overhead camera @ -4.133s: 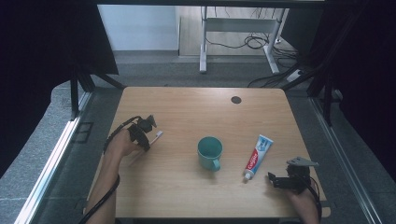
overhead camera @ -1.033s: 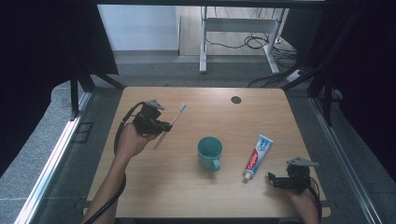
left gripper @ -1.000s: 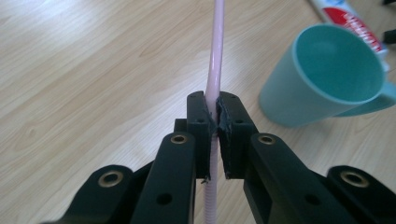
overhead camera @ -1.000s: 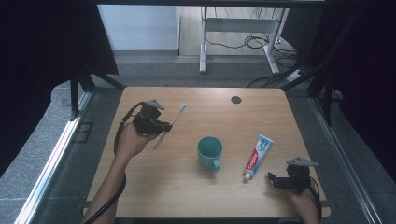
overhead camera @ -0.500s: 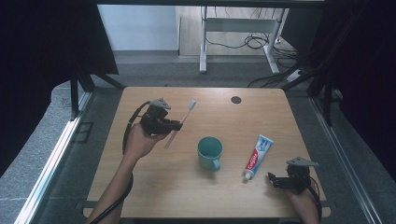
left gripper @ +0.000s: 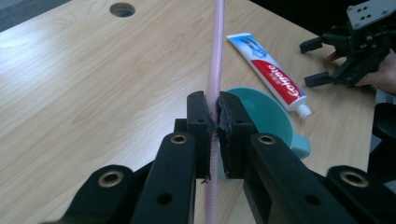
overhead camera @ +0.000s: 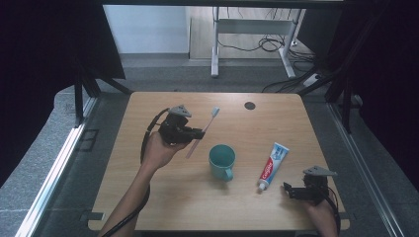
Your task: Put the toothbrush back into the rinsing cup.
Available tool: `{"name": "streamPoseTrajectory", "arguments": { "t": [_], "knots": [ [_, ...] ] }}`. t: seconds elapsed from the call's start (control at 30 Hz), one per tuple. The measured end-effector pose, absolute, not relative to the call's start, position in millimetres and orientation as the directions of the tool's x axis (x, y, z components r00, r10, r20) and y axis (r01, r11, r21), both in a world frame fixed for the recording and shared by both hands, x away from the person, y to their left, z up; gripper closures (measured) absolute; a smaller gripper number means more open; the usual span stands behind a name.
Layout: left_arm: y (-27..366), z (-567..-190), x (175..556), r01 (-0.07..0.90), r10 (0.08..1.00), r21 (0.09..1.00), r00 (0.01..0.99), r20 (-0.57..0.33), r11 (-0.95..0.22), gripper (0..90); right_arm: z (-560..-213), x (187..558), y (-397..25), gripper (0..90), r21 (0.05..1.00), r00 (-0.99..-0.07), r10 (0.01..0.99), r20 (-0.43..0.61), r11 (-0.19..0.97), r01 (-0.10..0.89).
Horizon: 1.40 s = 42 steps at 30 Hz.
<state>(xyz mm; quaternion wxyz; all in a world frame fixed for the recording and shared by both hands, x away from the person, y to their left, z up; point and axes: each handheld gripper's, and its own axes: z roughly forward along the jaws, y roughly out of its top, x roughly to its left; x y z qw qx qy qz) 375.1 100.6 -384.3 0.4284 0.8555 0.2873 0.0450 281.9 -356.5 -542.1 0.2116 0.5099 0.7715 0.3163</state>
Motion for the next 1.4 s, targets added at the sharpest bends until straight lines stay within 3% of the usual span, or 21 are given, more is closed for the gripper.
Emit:
{"name": "streamPoseTrajectory", "arguments": {
  "t": [1.4],
  "knots": [
    [38.1,-383.7,371.5,0.371,0.460,0.826,0.874,-0.157,-0.424,84.2,-542.1,282.0,-356.6,0.0,0.703,-0.393,0.920,-0.004,0.282,0.653]
  ]
}}
